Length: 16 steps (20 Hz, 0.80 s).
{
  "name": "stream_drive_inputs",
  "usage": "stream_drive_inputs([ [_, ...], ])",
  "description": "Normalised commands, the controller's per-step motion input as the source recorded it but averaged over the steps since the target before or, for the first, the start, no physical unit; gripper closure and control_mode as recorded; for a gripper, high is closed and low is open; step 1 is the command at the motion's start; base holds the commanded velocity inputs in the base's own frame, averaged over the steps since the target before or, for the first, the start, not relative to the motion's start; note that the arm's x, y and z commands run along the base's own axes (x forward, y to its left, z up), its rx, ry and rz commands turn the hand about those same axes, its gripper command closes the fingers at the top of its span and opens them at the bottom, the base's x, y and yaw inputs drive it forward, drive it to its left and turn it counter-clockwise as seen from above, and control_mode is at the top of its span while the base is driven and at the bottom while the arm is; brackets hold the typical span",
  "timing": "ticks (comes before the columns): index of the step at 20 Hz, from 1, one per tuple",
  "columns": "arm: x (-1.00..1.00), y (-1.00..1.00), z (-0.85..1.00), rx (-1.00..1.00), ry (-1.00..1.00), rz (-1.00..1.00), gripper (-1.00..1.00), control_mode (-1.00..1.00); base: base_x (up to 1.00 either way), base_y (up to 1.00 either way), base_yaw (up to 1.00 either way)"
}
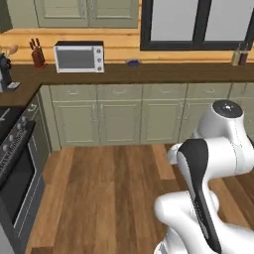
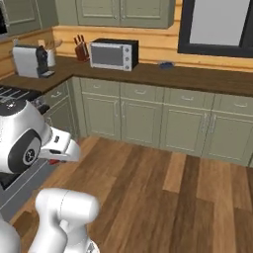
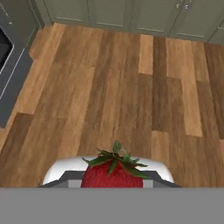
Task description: Take the strawberry from the fridge and place it on top of the pancake, located on the dining counter.
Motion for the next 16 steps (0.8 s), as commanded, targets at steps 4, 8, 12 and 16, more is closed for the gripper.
stream_drive_inputs([
  [4,0.0,0.0,0.0,0.0,0.0,0.0,1.0,1.0,0.9,-0.51,-0.25],
  [8,0.0,0.0,0.0,0.0,0.0,0.0,1.0,1.0,1.0,-0.24,-0.15],
  [12,0.0,0.0,0.0,0.0,0.0,0.0,1.0,1.0,1.0,-0.35,-0.07],
  [16,0.0,0.0,0.0,0.0,0.0,0.0,1.0,1.0,1.0,-0.54,-0.31],
])
